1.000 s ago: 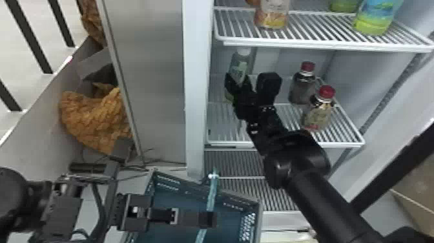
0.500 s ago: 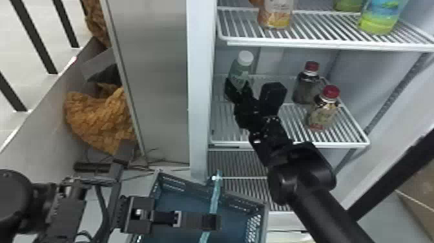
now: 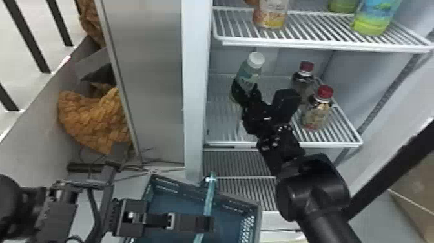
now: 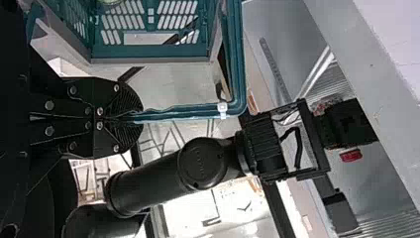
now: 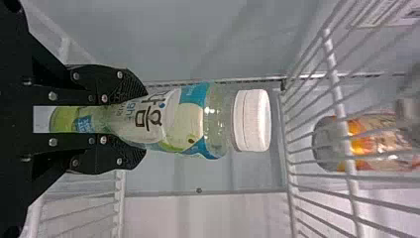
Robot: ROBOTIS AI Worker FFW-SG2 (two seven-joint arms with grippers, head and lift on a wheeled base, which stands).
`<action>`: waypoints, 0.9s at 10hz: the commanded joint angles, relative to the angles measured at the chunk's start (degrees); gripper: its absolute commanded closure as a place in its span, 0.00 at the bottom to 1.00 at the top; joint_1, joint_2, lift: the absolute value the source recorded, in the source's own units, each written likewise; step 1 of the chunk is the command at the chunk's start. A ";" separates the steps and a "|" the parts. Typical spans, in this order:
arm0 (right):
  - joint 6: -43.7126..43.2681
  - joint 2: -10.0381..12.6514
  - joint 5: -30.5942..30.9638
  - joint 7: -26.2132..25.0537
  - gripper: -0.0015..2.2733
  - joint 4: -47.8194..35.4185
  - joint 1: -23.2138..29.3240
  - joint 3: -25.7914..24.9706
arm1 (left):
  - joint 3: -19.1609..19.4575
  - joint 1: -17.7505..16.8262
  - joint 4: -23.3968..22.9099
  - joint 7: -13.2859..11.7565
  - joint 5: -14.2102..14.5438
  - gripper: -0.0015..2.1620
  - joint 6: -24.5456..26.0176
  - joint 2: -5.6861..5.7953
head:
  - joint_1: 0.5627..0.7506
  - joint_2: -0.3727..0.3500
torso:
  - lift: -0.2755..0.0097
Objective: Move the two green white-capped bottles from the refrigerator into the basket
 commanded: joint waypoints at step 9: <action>14.43 -1.85 -0.57 4.91 0.44 -31.11 20.36 -5.55 | 0.60 0.91 -0.28 -0.11 0.37 0.54 0.03 0.00 | 0.70 0.33 | 0.04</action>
